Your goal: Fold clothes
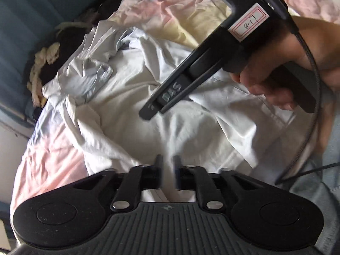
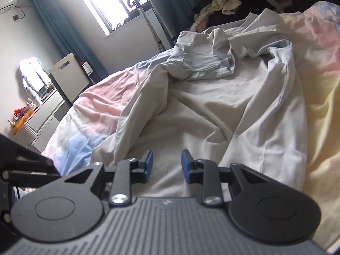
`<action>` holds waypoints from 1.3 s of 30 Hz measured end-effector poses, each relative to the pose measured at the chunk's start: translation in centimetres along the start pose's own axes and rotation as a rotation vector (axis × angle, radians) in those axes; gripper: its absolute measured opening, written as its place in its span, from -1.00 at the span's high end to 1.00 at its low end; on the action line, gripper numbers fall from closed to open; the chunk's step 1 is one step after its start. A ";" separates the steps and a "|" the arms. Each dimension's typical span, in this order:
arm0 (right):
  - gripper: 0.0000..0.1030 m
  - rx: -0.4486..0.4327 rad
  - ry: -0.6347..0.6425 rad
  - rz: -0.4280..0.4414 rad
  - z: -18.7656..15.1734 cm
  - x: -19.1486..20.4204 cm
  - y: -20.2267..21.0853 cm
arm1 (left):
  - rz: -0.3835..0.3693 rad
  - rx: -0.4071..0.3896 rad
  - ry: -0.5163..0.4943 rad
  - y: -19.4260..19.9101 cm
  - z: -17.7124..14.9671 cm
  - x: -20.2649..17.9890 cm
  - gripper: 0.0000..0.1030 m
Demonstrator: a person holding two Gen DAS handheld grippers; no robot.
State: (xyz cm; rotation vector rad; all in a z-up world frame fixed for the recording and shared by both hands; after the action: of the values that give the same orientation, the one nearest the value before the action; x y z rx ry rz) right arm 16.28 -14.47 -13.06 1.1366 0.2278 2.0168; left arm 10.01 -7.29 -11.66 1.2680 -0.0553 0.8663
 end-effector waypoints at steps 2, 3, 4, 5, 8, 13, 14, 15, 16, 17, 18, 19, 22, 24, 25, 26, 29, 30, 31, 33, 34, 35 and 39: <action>0.39 -0.004 -0.003 0.001 0.2 0.0 0.1 | -0.024 0.001 0.054 -0.1 -0.7 0.3 -0.27; 0.39 -0.006 -0.004 0.002 0.2 0.0 0.1 | -0.036 0.001 0.081 -0.1 -1.0 0.5 -0.27; 0.39 -0.008 -0.006 0.001 0.3 0.0 0.1 | -0.048 0.001 0.108 -0.1 -1.3 0.7 -0.27; 0.39 -0.009 -0.008 0.000 0.4 -0.1 0.1 | -0.060 0.002 0.135 -0.2 -1.7 0.9 -0.27; 0.39 -0.014 -0.011 -0.003 0.6 -0.3 0.1 | -0.097 0.003 0.215 -0.3 -2.6 1.4 -0.25; 0.38 -0.021 -0.030 -0.012 0.7 -0.9 0.6 | -0.144 -0.006 0.293 -0.3 -3.3 1.4 -0.06; 0.39 -0.022 -0.034 -0.014 0.7 -1.0 0.7 | -0.149 -0.011 0.287 -0.2 -3.1 1.1 0.17; 0.39 -0.024 -0.037 -0.016 0.7 -1.1 0.8 | -0.154 -0.017 0.281 -0.2 -2.9 0.8 0.71; 0.38 -0.026 -0.040 -0.017 0.7 -1.2 0.9 | -0.159 -0.023 0.275 -0.1 -2.7 0.4 0.82; 0.38 -0.029 -0.043 -0.017 0.8 -1.2 0.9 | -0.163 -0.028 0.269 -0.1 -2.6 0.1 0.82; 0.38 -0.032 -0.045 -0.016 0.9 -1.3 0.9 | -0.168 -0.034 0.263 -0.1 -2.4 -0.2 0.83; 0.38 -0.035 -0.047 -0.015 1.0 -1.3 1.0 | -0.173 -0.040 0.257 0.0 -2.2 -0.5 0.83; 0.38 -0.043 -0.055 -0.014 1.2 -1.5 1.1 | -0.187 -0.057 0.239 0.1 -1.6 -1.5 0.83; 0.38 -0.045 -0.058 -0.018 1.2 -1.7 1.2 | -0.196 -0.068 0.227 0.2 -1.2 -2.2 0.81; 0.38 -0.046 -0.059 -0.021 1.2 -1.8 1.2 | -0.201 -0.074 0.221 0.2 -1.0 -2.5 0.81; 0.38 -0.046 -0.061 -0.022 1.2 -1.8 1.3 | -0.206 -0.079 0.215 0.3 -0.8 -2.8 0.81; 0.38 -0.058 -0.071 -0.030 1.3 -2.2 1.7 | -0.220 -0.096 0.197 0.4 -0.3 -3.8 0.78; 0.38 -0.065 -0.078 -0.035 1.3 -2.5 2.0 | -0.225 -0.102 0.191 0.5 -0.1 -4.1 0.78; 0.38 -0.071 -0.084 -0.041 1.3 -2.7 2.3 | -0.229 -0.107 0.185 0.5 0.1 -4.4 0.74; 0.38 -0.093 -0.106 -0.042 1.4 -3.2 3.3 | -0.239 -0.109 0.206 0.5 -0.2 -4.3 0.37; 0.38 -0.106 -0.117 -0.042 1.5 -3.4 3.9 | -0.243 -0.102 0.245 0.4 -0.9 -3.6 -0.01; 0.38 -0.118 -0.119 -0.047 1.7 -3.6 4.6 | -0.247 -0.095 0.284 0.2 -1.6 -2.9 -0.16; 0.36 -0.128 -0.086 -0.152 1.3 -4.7 6.3 | -0.264 -0.065 0.439 -0.3 -4.4 -0.2 -0.23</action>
State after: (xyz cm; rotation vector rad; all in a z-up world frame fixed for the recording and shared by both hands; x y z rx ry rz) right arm 15.13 -22.35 -12.18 1.0900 0.1354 1.8186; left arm 8.23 -3.67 -13.46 0.9751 0.4216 0.8861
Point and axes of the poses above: each gripper's, at about its wrist camera, not at the fingertips, and y roughly against the way its jaws point, x to its left, z to its top, the point moved 10 cm from there along -y, roughly the way its jaws point, and after that the axes turned 13 degrees about -y, right-handed, at the moved point
